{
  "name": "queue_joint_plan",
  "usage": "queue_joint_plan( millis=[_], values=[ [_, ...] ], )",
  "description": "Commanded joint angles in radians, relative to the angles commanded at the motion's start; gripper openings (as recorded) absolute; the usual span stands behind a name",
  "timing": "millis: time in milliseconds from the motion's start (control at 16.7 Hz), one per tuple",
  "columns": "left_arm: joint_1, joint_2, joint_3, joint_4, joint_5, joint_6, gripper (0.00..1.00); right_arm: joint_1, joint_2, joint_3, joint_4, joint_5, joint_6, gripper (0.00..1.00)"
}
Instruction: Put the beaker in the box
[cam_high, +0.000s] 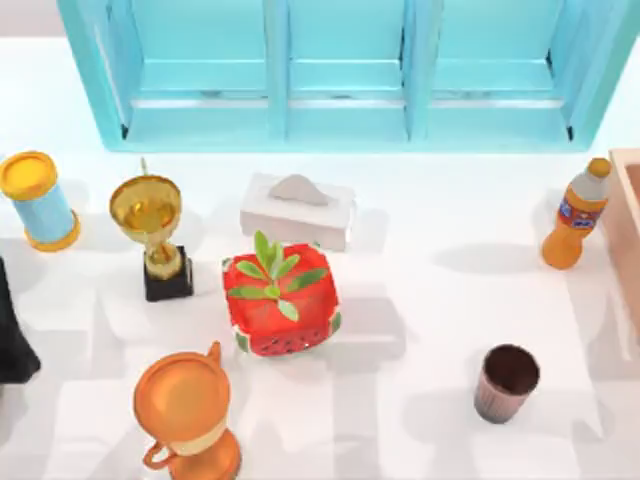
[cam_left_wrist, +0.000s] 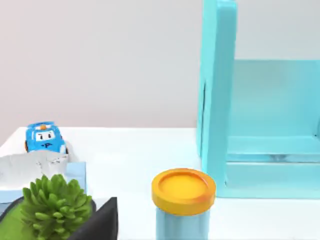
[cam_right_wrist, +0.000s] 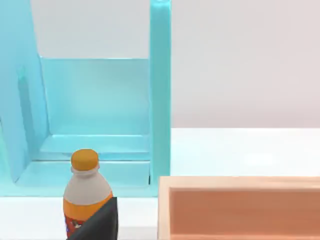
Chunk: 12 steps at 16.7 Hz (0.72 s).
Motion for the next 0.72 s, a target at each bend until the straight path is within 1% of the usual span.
queue_joint_plan(
  millis=[180, 360, 540, 720],
  values=[
    [0.0, 0.0, 0.0, 0.0, 0.0, 0.0, 1.0, 0.006, 0.012, 0.012, -0.012, -0.001, 0.006, 1.0],
    [0.0, 0.0, 0.0, 0.0, 0.0, 0.0, 1.0, 0.051, 0.108, 0.108, -0.104, -0.002, 0.05, 1.0],
    [0.0, 0.0, 0.0, 0.0, 0.0, 0.0, 1.0, 0.125, 0.299, 0.283, -0.271, -0.003, 0.126, 1.0],
    [0.0, 0.0, 0.0, 0.0, 0.0, 0.0, 1.0, 0.215, 0.583, 0.498, -0.486, -0.002, 0.219, 1.0]
  ],
)
